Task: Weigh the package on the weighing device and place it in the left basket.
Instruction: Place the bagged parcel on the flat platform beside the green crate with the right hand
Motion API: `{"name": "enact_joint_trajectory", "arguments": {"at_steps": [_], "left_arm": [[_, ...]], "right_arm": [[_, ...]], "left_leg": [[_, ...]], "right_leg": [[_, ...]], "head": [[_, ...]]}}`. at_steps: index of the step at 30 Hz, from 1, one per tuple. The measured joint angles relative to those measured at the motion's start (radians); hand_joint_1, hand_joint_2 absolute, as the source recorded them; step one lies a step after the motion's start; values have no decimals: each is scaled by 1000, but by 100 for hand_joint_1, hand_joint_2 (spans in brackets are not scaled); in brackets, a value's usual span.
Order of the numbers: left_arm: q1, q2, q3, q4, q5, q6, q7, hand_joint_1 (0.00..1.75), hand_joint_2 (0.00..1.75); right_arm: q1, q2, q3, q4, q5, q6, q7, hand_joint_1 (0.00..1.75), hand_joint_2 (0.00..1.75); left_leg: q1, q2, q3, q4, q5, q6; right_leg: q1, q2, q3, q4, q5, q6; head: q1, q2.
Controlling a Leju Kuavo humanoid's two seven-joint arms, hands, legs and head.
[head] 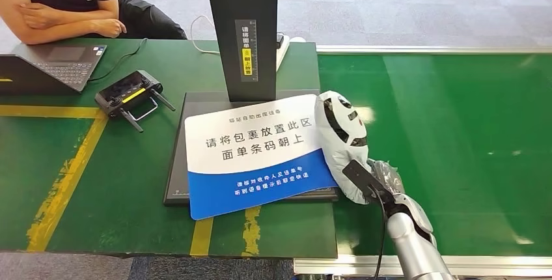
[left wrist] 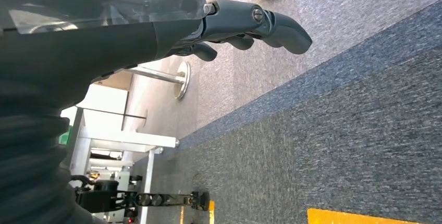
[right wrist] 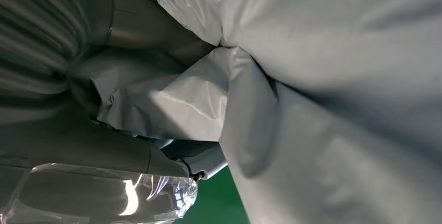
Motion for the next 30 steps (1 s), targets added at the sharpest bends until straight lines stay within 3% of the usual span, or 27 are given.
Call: {"name": "enact_joint_trajectory", "arguments": {"at_steps": [5, 13, 17, 23, 27, 30], "left_arm": [[0, 0, 0, 0, 3, 0, 0, 0, 175], [0, 0, 1, 0, 9, 8, -11, 0, 175], [0, 0, 1, 0, 9, 10, -16, 0, 175], [1, 0, 1, 0, 7, 12, -16, 0, 175], [0, 0, 1, 0, -1, 10, -18, 0, 175], [-1, 0, 1, 0, -5, 5, -17, 0, 175]], "right_arm": [[-16, -10, -7, 85, 18, -54, -77, 175, 175], [-14, -10, 2, 80, 68, -234, -197, 175, 175], [16, 6, 12, -19, 28, -360, -227, 175, 175], [96, 56, 13, -285, -109, -529, -296, 175, 175], [150, 91, 13, -464, -159, -526, -366, 175, 175], [165, 96, 33, -541, -195, -433, -351, 175, 175]], "left_leg": [[0, 1, -1, 0, 0, 0], [0, 1, -3, 0, 0, 0], [0, 0, -3, 0, 0, 0], [0, 0, -5, 0, 0, 0], [0, 0, -6, 0, 0, 0], [0, 0, -6, 0, 0, 0]], "right_leg": [[1, 1, -1, 0, 0, 0], [1, 0, -3, 1, 0, 0], [1, 0, -4, 1, 0, 0], [1, 0, -5, 1, -1, -1], [1, 0, -6, 1, -1, -1], [1, 0, -6, 1, -1, -1]], "head": [[0, 0], [0, 0], [0, 0], [0, 0], [0, 0], [0, 0]]}}
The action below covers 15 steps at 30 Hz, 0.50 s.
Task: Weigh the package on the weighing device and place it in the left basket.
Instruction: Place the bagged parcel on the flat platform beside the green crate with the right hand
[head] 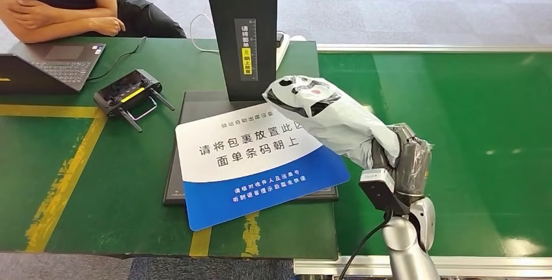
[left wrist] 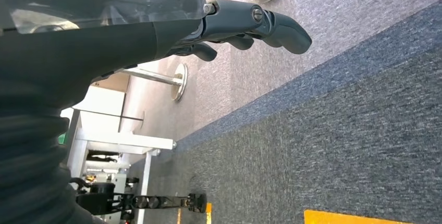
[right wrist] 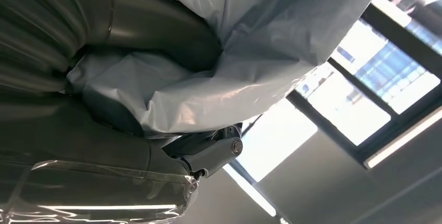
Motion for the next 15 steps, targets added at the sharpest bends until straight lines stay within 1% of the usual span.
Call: {"name": "enact_joint_trajectory", "arguments": {"at_steps": [4, 6, 8, 12, 15], "left_arm": [[0, 0, 0, 0, -7, -11, 24, 0, 175], [1, 1, 0, 0, -8, -13, 25, 0, 175], [0, 1, 0, 0, -5, -13, 11, 0, 175], [-1, 1, 0, 0, 2, -11, -5, 0, 175], [-2, 1, 0, 0, -2, -13, -6, 0, 175]], "right_arm": [[-1, -10, 34, -10, 0, 168, 48, 175, 175], [-15, -21, 51, 34, 21, 249, 75, 175, 175], [-46, -35, 68, 105, 54, 307, 110, 175, 175], [-164, -62, 103, 284, 131, 393, 206, 175, 175], [-276, -82, 137, 450, 186, 408, 212, 175, 175]], "left_leg": [[0, 0, 0, 0, 0, 0], [0, 0, 0, 0, 0, 0], [0, 0, 0, 0, 1, 0], [0, 0, 0, 0, 2, 0], [0, 0, 0, 0, 3, 0]], "right_leg": [[0, 0, 0, 0, 0, 0], [0, 0, 1, 0, 1, 0], [0, 0, 0, 0, 1, 1], [0, 0, 0, 0, 2, 0], [0, 0, 0, 0, 3, 1]], "head": [[0, 0], [0, 0], [0, 0], [0, 0], [0, 0]]}}
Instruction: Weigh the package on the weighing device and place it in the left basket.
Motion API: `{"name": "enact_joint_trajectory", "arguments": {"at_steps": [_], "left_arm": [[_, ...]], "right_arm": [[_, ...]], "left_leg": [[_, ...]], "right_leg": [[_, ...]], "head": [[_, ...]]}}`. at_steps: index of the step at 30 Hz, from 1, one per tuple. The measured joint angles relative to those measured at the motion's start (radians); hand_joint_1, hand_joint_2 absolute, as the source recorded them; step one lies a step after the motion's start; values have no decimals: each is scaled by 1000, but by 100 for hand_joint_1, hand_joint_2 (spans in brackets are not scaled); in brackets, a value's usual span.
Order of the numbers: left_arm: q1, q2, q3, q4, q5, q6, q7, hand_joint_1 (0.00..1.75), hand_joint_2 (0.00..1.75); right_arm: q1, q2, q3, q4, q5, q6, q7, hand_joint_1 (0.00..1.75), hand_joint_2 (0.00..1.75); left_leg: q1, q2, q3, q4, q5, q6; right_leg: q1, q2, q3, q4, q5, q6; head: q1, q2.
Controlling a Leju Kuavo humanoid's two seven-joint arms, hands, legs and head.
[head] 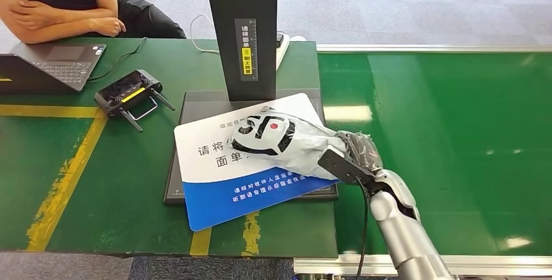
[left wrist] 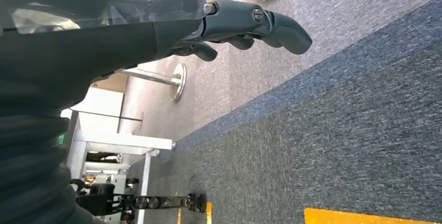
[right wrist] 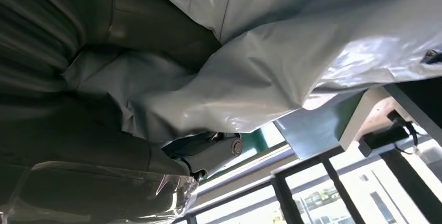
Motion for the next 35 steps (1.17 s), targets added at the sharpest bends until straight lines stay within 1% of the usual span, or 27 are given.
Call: {"name": "enact_joint_trajectory", "arguments": {"at_steps": [4, 5, 6, 8, 9, 10, 14, 17, 21, 23, 26, 29, 33, 35], "left_arm": [[0, 0, 0, 0, -6, -1, 0, 0, 175], [0, 0, 0, 0, -7, -1, -1, 0, 175], [0, 0, 0, 0, -8, -1, -1, 0, 175], [0, 0, -1, 0, -11, -1, -2, 0, 175], [0, 0, -1, 0, -12, -1, -2, 0, 175], [0, 0, -1, 0, -13, -1, -2, 0, 175], [0, 0, -2, 0, -15, 0, -2, 0, 175], [0, 0, -2, 0, -14, 3, 0, 0, 175], [-1, 0, -1, 0, -12, 9, 5, 0, 175], [-2, 0, -1, 0, -10, 11, 8, 0, 175], [-2, 0, -1, 0, -8, 14, 13, 0, 175], [-2, 0, -1, 0, -2, 17, 15, 0, 175], [-3, 0, 0, 0, 6, 19, 20, 0, 175], [-3, 0, 0, 0, 9, 20, 21, 0, 175]], "right_arm": [[-121, -17, 43, 159, 61, -19, -11, 173, 175], [-145, -19, 55, 189, 81, -30, -9, 150, 175], [-168, -21, 67, 215, 98, -41, -7, 120, 175], [-207, -23, 90, 260, 124, -61, -2, 34, 175], [-223, -24, 99, 280, 134, -74, -1, 14, 175], [-236, -25, 109, 298, 144, -92, -2, 0, 175], [-267, -25, 144, 343, 171, -190, -22, 0, 175], [-277, -22, 162, 364, 158, -269, -66, 0, 175], [-278, -3, 171, 378, 104, -383, -155, 0, 0], [-277, 12, 172, 380, 78, -416, -188, 0, 0], [-274, 30, 174, 379, 38, -442, -224, 0, 0], [-257, 43, 179, 354, -51, -479, -261, 0, 0], [-203, 46, 217, 224, -227, -522, -277, 0, 0], [-175, 45, 231, 158, -272, -530, -278, 0, 0]], "left_leg": [[0, 0, 0, 0, 0, 0], [0, 0, 0, 0, 1, 0], [0, 0, 0, 0, 1, 0], [0, 0, 1, 0, 1, 0], [0, 0, 0, 0, 1, 0], [0, 0, 0, 0, 1, 0], [0, 0, 0, 0, 1, 0], [0, 0, 0, 0, 1, 0], [0, 0, 0, 0, 1, 0], [0, 0, 0, 0, 1, 0], [0, 0, -1, 0, 1, 0], [0, 0, -1, 0, 1, 0], [0, 0, -1, 0, 1, 0], [0, 0, -2, 0, 1, 0]], "right_leg": [[0, 0, 0, 0, 0, 0], [0, 0, 0, 0, 0, 0], [0, 0, 0, 0, 0, 0], [0, 0, 0, 0, 0, 0], [0, 0, 0, 0, 0, 0], [0, 0, 0, 0, 0, 0], [0, 0, 0, 0, 0, 0], [0, 0, 0, 0, 0, 0], [0, 0, 0, 0, 0, 0], [1, 0, -1, 0, 0, -1], [1, 0, -1, 0, 0, -1], [1, 0, -1, 0, 0, -1], [0, 0, -2, 0, 0, -1], [0, 0, -2, 0, 0, -1]], "head": [[0, 0], [0, 0], [0, 0], [0, 0], [0, 0], [0, 0], [0, 0], [0, 0], [0, 0], [0, 0], [0, 0], [0, 0], [0, 0], [0, 0]]}}
